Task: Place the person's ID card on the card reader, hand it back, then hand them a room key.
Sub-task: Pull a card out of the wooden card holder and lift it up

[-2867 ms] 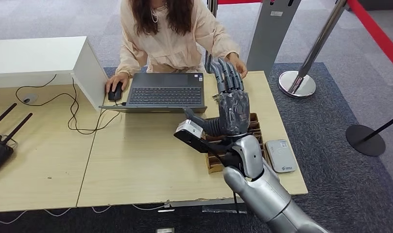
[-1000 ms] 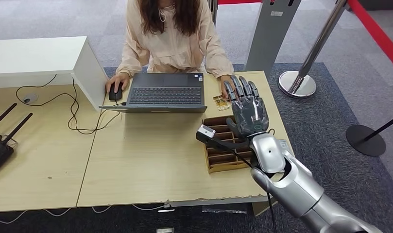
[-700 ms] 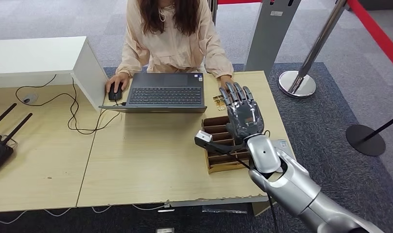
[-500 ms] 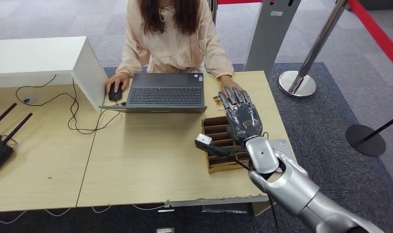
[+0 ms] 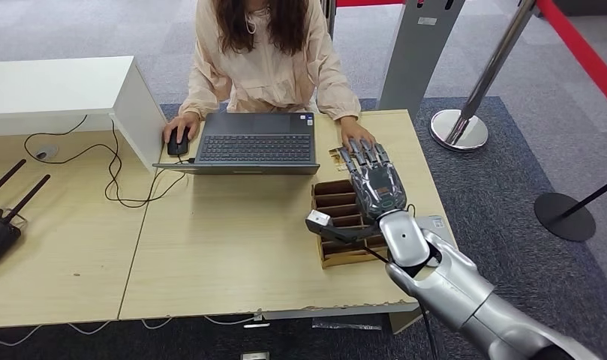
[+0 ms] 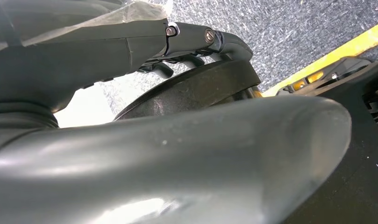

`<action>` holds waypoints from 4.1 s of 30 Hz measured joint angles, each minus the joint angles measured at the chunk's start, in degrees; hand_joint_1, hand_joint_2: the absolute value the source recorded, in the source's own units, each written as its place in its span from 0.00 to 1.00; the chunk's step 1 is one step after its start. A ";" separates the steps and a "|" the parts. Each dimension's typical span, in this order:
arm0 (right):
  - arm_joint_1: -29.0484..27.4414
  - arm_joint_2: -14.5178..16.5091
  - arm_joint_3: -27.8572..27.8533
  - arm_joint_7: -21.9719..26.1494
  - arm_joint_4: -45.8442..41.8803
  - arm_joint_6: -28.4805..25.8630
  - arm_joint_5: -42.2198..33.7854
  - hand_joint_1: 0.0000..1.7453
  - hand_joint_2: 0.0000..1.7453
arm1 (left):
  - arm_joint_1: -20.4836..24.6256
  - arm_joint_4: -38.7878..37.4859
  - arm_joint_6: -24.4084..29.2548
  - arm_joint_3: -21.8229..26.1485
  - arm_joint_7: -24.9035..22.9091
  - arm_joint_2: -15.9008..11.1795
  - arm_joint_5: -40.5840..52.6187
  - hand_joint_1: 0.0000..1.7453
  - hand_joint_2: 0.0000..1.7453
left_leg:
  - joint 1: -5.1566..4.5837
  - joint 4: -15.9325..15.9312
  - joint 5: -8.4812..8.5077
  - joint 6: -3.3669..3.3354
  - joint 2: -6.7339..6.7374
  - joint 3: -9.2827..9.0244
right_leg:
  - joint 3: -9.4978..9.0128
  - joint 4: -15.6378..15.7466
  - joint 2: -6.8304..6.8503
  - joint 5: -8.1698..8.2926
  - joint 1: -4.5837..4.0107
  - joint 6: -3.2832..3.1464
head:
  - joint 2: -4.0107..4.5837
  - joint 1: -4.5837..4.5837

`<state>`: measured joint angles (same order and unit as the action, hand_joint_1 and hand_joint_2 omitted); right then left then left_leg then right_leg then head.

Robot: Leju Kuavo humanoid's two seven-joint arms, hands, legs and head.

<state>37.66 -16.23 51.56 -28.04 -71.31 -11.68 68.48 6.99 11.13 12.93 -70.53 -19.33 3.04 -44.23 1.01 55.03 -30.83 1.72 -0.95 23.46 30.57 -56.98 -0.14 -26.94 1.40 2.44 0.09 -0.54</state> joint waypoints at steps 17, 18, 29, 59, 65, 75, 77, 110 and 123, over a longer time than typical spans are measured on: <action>0.46 -2.66 -0.28 -0.84 -0.06 2.66 0.78 0.35 1.00 | -0.05 0.00 0.66 0.00 0.45 0.00 0.26 0.00 0.00 | 0.00 0.01 0.00 0.00 0.01 -0.01 | 0.00 0.00 0.00 0.00 0.00 0.00 | 0.00 -0.01; 0.50 -2.73 -0.28 -0.85 -0.07 2.73 0.83 0.35 1.00 | -0.05 0.00 0.70 0.00 0.46 0.00 0.27 0.00 0.00 | 0.00 0.01 0.00 0.00 0.01 -0.01 | 0.00 0.00 0.00 0.00 0.00 0.00 | 0.00 -0.01; 1.18 -3.00 -0.28 -0.85 -0.08 3.70 1.40 0.29 1.00 | -0.05 0.00 0.86 0.00 0.56 0.00 0.02 0.00 0.00 | 0.00 0.01 0.00 0.00 0.00 -0.01 | -0.01 0.00 0.00 0.00 0.00 0.00 | 0.00 0.00; 0.25 -4.68 -0.26 -0.85 -0.55 4.32 0.49 0.33 1.00 | -0.08 0.00 1.08 0.00 1.36 0.00 -0.53 0.00 0.00 | 0.00 0.01 0.00 0.00 0.00 -0.02 | 0.00 0.00 0.00 0.00 0.00 0.00 | 0.00 0.00; -0.34 -5.17 -0.28 -0.82 -0.31 3.86 0.07 0.34 1.00 | -0.09 0.00 1.15 0.00 1.49 0.00 -0.50 0.00 0.00 | 0.00 0.01 0.00 0.00 0.01 -0.02 | 0.00 0.00 0.00 0.00 0.00 0.00 | 0.00 -0.01; -1.03 -5.49 -0.32 -0.55 1.19 2.84 -0.49 0.33 1.00 | -0.08 0.00 1.21 0.00 1.52 0.00 -0.20 0.00 0.00 | 0.00 0.01 0.00 0.00 0.01 -0.02 | -0.01 0.00 0.00 0.00 0.00 0.00 | 0.00 0.01; -1.05 -5.50 -0.33 -0.51 1.45 2.55 -0.53 0.33 1.00 | -0.08 0.00 1.21 0.00 1.57 0.00 -0.20 0.00 0.00 | 0.00 0.01 0.00 0.00 0.01 -0.03 | -0.01 0.00 0.00 0.00 0.00 0.00 | 0.00 0.01; -1.86 -3.92 -0.66 0.51 8.37 -4.02 -1.34 0.88 1.00 | -0.08 0.00 1.21 0.09 3.68 0.01 -0.88 0.00 0.00 | 0.00 0.01 0.00 0.00 0.02 -0.13 | -0.11 0.00 -0.01 0.03 0.00 0.00 | 0.00 0.01; -1.84 -3.16 -0.77 0.72 10.29 -6.20 -1.66 0.87 1.00 | -0.09 0.00 1.04 0.09 3.98 0.02 -0.88 0.00 0.00 | 0.00 0.01 0.00 0.00 0.04 -0.19 | -0.18 0.01 -0.02 0.04 0.00 0.00 | 0.00 0.00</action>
<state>35.82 -19.39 50.79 -27.32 -61.02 -17.88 66.82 6.90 11.13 13.97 -70.44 -15.35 3.06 -45.11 1.01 55.04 -30.82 1.72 -0.91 23.27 30.39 -56.97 -0.16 -26.90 1.39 2.43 0.09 -0.54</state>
